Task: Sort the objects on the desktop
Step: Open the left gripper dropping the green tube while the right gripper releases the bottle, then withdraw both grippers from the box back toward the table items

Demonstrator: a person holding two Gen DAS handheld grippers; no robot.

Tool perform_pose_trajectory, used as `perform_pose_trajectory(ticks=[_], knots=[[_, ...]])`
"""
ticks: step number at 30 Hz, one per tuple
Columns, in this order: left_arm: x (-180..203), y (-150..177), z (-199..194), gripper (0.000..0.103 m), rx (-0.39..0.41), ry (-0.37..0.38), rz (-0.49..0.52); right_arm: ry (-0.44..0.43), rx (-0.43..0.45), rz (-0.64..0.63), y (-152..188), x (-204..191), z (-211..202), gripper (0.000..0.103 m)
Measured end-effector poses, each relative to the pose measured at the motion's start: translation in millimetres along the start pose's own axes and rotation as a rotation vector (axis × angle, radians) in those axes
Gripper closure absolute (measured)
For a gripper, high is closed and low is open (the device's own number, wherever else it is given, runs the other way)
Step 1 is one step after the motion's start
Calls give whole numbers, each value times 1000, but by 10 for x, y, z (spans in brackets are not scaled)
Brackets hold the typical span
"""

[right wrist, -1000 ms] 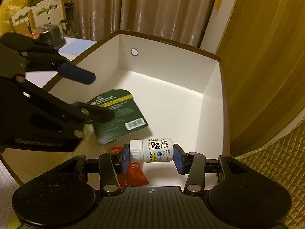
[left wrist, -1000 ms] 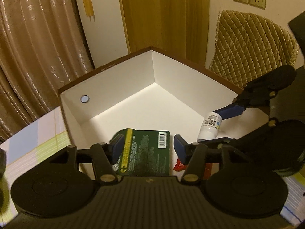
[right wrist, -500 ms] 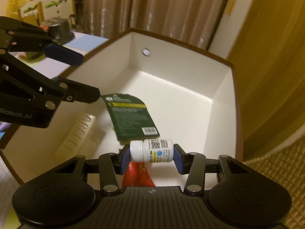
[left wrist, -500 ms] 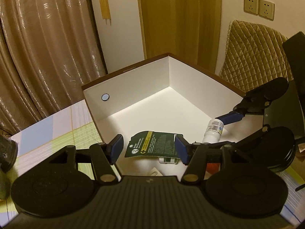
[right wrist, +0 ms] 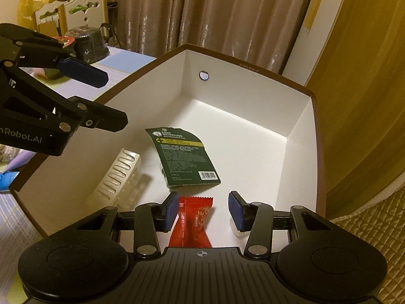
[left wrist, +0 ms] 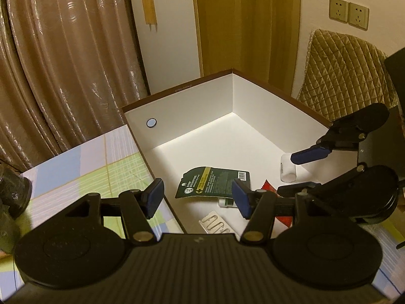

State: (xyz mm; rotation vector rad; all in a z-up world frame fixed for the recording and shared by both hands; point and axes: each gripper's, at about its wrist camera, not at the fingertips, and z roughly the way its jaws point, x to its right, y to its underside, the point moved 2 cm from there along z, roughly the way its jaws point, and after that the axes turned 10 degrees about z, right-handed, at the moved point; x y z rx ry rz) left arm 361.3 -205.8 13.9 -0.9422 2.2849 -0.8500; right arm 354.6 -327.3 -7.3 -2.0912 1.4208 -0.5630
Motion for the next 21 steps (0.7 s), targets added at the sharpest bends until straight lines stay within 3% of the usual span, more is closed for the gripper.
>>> perform_pose_trajectory(ticks=[9,19,20,21], knots=[[34,54,-224,48,14,-6,-15,17,48,19,-14,-94,-273,57],[16,470,-711,31,-6,-36,-116,17,124,105,102,-286,-751,55],[14,513,-761,30,-8,-39,-127,14,130,119,125,-302,-798,47],[11,556,-811,29,-10,-42,-137,11,141,136,152,-318,-851,22]])
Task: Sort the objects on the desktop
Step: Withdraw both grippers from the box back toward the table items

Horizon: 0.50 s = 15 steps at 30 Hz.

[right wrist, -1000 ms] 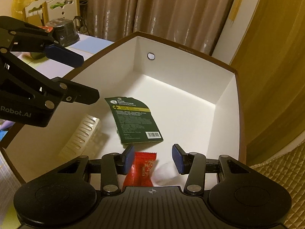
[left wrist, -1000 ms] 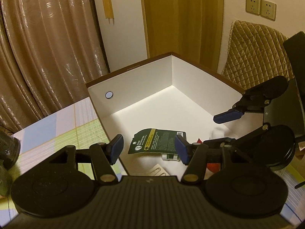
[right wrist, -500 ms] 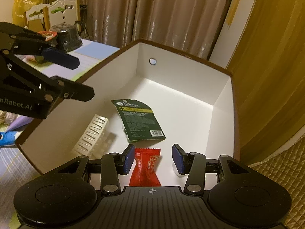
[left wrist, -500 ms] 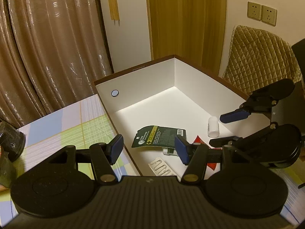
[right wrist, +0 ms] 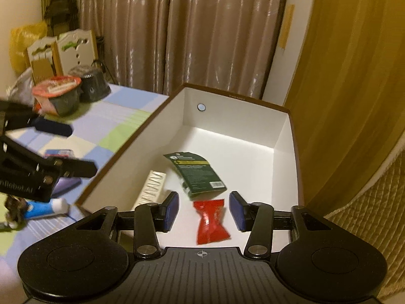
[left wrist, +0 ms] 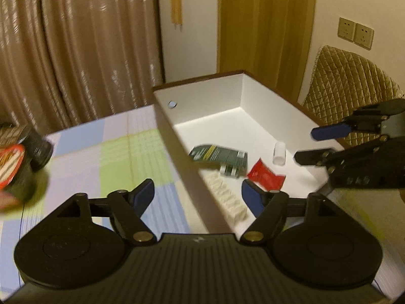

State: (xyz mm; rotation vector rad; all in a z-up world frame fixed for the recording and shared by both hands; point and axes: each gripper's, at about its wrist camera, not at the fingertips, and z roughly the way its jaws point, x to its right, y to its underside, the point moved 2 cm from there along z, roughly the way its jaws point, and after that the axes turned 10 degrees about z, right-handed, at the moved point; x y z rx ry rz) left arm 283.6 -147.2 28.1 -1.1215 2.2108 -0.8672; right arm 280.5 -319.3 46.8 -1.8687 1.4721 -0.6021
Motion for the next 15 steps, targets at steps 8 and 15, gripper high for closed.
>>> perform_pose_trajectory(ticks=[8,15], knots=[[-171,527,-481,17,-43,-67,-79,-20,17,80,226,-167,-364,16],[-297,998,-932,1,-67,-130,-173,-33,10,95,489,-425,-571,4]])
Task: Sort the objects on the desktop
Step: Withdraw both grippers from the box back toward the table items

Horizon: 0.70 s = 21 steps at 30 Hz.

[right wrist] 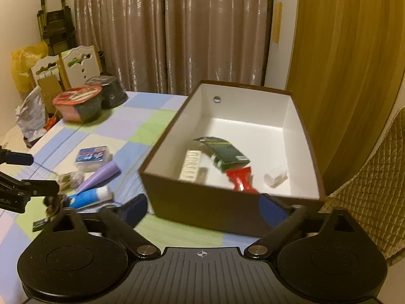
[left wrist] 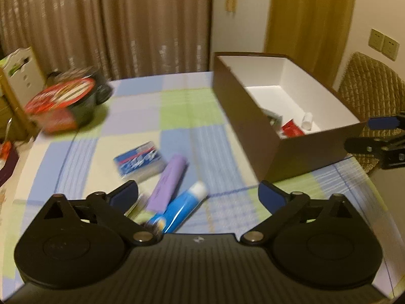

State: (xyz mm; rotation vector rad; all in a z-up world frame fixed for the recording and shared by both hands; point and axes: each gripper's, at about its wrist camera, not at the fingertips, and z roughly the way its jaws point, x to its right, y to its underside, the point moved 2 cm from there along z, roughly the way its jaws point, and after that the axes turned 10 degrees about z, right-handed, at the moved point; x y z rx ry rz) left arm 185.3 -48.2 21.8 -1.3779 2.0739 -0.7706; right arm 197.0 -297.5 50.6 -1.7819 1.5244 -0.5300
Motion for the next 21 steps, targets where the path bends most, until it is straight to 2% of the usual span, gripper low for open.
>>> perform_pose_trajectory(ticks=[8,21], knots=[[-197,461,-331,1,-51,-57,-58,-47,-33,25,294,-304,-95,4],[-376,866,-603,1,-73,-106,-94,-114,-73,-27,506,-803,-67,4]])
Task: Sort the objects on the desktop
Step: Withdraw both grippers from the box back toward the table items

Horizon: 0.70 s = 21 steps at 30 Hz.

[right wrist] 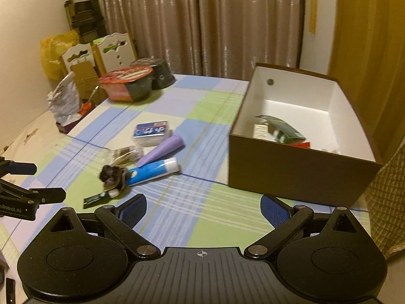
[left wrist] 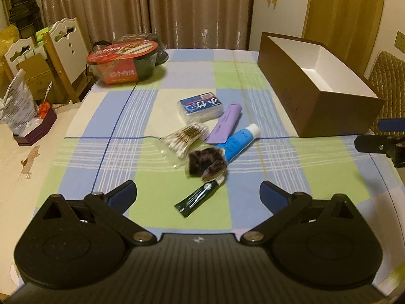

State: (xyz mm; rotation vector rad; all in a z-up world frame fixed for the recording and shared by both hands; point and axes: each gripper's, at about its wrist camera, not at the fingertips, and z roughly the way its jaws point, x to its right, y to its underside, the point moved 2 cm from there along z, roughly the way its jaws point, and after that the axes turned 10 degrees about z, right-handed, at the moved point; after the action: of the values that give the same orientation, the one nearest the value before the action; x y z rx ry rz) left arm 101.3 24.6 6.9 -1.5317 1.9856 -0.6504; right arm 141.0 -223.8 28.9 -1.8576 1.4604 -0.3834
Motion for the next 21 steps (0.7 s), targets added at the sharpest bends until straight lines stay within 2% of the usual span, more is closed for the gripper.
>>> perform_pose_trajectory(ticks=[21], knots=[[-88,161,-38,1,-11,18,-31,-23,-42,-41,88,-257,111,4]])
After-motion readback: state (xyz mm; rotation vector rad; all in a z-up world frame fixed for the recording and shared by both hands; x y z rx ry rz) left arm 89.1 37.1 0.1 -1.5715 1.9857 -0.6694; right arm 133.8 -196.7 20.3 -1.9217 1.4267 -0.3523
